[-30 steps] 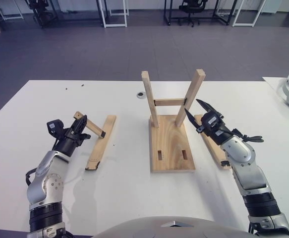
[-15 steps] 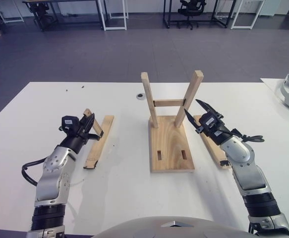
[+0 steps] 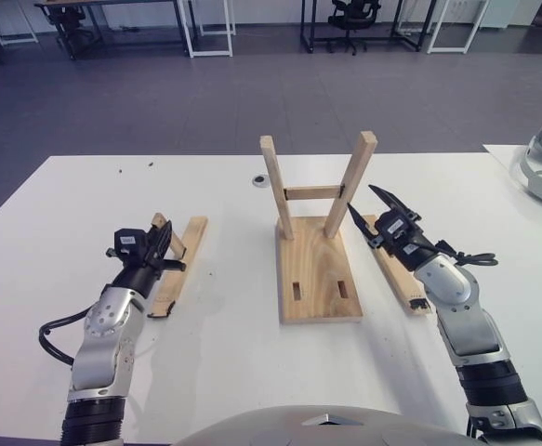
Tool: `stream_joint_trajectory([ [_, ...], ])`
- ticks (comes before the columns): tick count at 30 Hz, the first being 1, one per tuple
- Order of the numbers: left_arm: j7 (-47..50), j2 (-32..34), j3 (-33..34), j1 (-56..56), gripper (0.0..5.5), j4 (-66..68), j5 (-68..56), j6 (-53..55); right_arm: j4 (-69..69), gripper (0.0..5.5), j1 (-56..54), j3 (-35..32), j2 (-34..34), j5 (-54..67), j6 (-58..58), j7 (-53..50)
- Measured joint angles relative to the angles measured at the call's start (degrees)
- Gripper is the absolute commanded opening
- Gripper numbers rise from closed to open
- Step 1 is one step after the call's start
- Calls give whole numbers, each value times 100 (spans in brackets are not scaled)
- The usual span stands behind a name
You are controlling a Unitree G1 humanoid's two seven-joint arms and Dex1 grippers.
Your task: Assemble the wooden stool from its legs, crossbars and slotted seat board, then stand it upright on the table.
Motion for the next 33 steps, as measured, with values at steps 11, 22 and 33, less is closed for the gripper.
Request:
stream_joint_trajectory([
  [11,-850,589,74,-17,253,35,-104,1225,-14,253,-54,6,38,-135,0,-63],
  [22,-758,1000,-108,323,300,-828,-18,3313,-62,253,15,122,89,-191,6,-191],
  [33,-925,1085,-335,336,205,-547,521,2737,-372,253,-3,-44,395,827,648,-9],
])
